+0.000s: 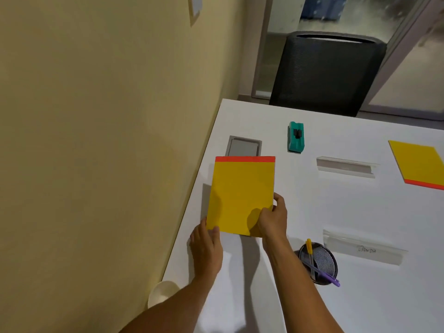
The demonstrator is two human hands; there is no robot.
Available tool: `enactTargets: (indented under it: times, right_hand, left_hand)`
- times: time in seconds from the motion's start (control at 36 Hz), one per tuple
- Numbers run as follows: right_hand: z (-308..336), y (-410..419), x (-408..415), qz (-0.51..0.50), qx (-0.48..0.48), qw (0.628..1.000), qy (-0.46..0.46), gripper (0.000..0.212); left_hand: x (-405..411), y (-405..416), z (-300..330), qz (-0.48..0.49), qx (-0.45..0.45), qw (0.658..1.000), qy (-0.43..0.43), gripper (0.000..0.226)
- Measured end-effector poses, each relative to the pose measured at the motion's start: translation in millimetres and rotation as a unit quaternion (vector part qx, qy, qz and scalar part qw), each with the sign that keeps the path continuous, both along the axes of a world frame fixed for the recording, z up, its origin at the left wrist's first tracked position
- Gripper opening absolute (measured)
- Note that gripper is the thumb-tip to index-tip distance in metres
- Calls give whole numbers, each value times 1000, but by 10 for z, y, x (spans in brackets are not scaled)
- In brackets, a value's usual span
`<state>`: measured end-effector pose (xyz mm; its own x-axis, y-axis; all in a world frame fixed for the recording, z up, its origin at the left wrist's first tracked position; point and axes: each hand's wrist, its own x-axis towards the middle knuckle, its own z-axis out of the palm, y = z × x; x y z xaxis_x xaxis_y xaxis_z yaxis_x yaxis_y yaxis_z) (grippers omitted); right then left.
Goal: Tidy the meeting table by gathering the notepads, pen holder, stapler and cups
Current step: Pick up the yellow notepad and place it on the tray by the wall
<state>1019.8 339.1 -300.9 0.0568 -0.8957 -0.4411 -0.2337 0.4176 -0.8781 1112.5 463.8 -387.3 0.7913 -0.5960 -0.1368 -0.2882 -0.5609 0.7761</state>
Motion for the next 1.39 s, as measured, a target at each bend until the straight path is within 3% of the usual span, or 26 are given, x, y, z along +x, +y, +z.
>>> enactTargets:
  times: [0.11,0.39,0.81,0.97,1.22,1.31,1.36,1.39]
  right_hand:
    - [-133,-59,104,-15,-4,1000,3,52]
    - [-386,-250,366,-16,11,1000,-5,48]
    - [-618,-633,821,34,74,997,-14,46]
    - [-649,-683,925,51,89,994,-47,31]
    - [-734,-699,1035,100,51,989,96,35]
    - [-716,-687,1078,91,65,988,105,24]
    - [-680,-676,1097,96,72,985,127,5]
    - [-679,-674,1102,101,72,982,142,11]
  left_hand:
    - [-66,84,-224,-23,92,988,-125,74]
    - [-67,65,-548,-108,228,939,-234,86]
    - [-54,69,-629,-120,255,927,-245,90]
    - [-52,87,-638,-118,250,931,-239,89]
    - [-54,43,-570,-111,247,937,-221,90]
    - [-55,41,-570,-110,245,938,-221,90]
    - [-51,42,-577,-112,245,937,-222,90]
    - [-46,42,-580,-112,246,937,-222,90]
